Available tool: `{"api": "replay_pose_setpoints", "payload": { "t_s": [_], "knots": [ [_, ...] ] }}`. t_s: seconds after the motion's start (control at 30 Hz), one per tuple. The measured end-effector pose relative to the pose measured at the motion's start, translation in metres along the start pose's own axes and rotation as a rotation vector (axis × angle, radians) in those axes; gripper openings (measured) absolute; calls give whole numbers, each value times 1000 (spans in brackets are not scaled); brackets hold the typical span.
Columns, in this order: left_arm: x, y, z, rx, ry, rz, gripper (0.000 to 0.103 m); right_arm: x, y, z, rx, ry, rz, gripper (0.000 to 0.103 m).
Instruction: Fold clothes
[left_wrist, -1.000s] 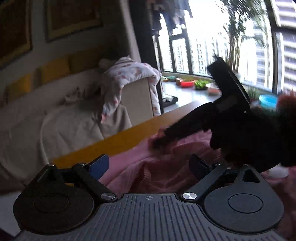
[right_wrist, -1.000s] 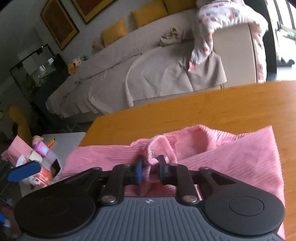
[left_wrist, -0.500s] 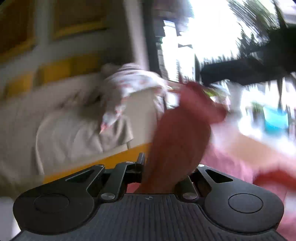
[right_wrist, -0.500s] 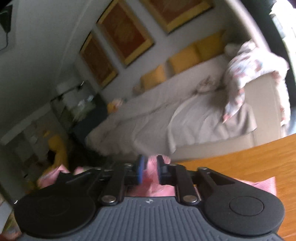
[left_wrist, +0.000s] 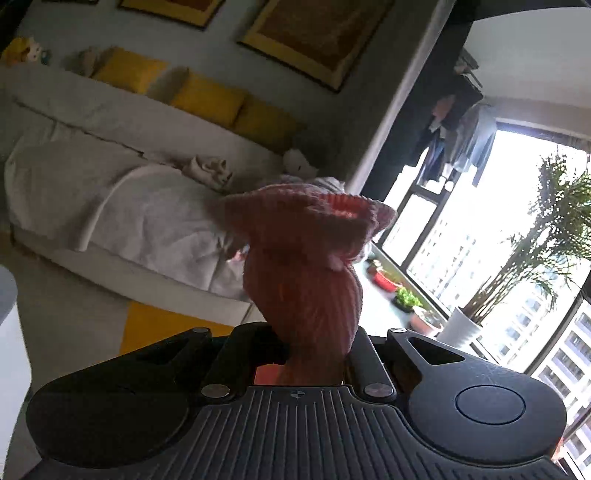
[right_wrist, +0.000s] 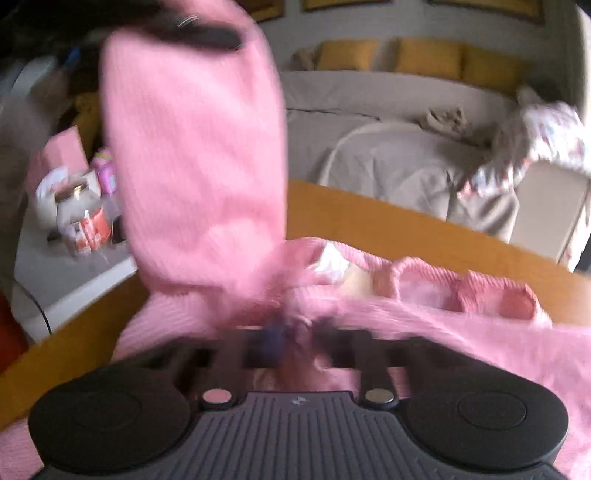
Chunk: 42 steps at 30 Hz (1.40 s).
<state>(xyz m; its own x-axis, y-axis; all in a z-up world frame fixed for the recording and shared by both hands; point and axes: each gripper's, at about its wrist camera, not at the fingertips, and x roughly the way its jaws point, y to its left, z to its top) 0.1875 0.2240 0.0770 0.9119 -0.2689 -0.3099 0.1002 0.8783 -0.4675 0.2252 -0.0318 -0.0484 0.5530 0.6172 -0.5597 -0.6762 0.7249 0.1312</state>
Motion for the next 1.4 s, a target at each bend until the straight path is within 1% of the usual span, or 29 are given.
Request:
{"api": "replay_pose_setpoints", "payload": {
  "t_s": [0.03,0.1,0.2,0.23,0.33,0.4,0.47,0.53,0.57,0.6,0.63,0.67,0.7,0.73,0.77,0.8,0.87,0.93,1.07,1.1,1.17,1.2,1.23,1.27,1.3,1.33,1.37,1.4],
  "knots": [
    [-3,1,-1,-8,1,-3,11,-13,-12,8,48,-46,-14,10],
    [-2,9,-1,-41,9,-23,10,-49,-44,31,164,-170,-54,10],
    [7,17,0,-81,13,-61,10,-99,-69,65,219,-331,-129,10],
    [12,19,1,-83,11,-69,10,-108,-72,73,215,-360,-148,10],
    [17,19,3,-82,5,-82,10,-107,-68,83,206,-353,-139,10],
    [17,18,6,-79,4,-78,10,-83,-56,77,202,-311,-112,10],
    [17,16,8,-76,3,-74,10,-50,-45,65,229,-249,-53,12],
    [13,15,9,-73,4,-53,10,-21,-35,53,287,-203,7,15],
    [12,14,9,-72,6,-40,10,-12,-34,48,327,-197,40,17],
    [10,13,11,-71,7,-27,10,-11,-36,47,355,-211,62,19],
    [8,12,12,-69,9,-15,11,-13,-40,46,380,-230,80,26],
    [7,10,13,-64,10,-5,11,-21,-46,46,394,-265,83,37],
    [6,8,13,-58,11,5,11,-31,-53,45,404,-305,81,45],
    [7,5,14,-51,13,11,11,-42,-60,45,415,-345,78,58],
    [10,0,14,-47,15,12,11,-58,-69,41,417,-385,68,65],
    [12,-4,14,-43,18,12,11,-72,-79,36,419,-413,53,67],
    [22,-16,13,-31,27,4,11,-100,-96,26,427,-458,13,75],
    [38,-34,11,-9,47,-8,11,-119,-111,10,445,-486,-21,81],
    [80,-79,2,19,108,-70,11,-140,-135,-22,485,-485,-75,84],
    [90,-90,0,26,123,-86,14,-144,-140,-29,493,-480,-90,84],
    [101,-105,-6,8,155,-164,32,-150,-150,-40,511,-472,-123,84],
    [106,-112,-9,-3,171,-205,50,-153,-156,-43,521,-471,-134,84],
    [111,-119,-13,-14,186,-247,63,-157,-160,-46,531,-471,-142,84],
    [116,-126,-16,-25,202,-288,70,-161,-166,-51,543,-468,-151,84],
    [120,-133,-19,-36,218,-330,79,-163,-171,-55,551,-462,-155,84],
    [119,-136,-21,-33,217,-357,85,-163,-173,-56,553,-454,-157,84],
    [114,-134,-21,-25,208,-355,88,-162,-176,-56,554,-444,-157,84],
    [108,-131,-22,-15,197,-346,94,-161,-178,-56,555,-435,-157,84]
  ]
}}
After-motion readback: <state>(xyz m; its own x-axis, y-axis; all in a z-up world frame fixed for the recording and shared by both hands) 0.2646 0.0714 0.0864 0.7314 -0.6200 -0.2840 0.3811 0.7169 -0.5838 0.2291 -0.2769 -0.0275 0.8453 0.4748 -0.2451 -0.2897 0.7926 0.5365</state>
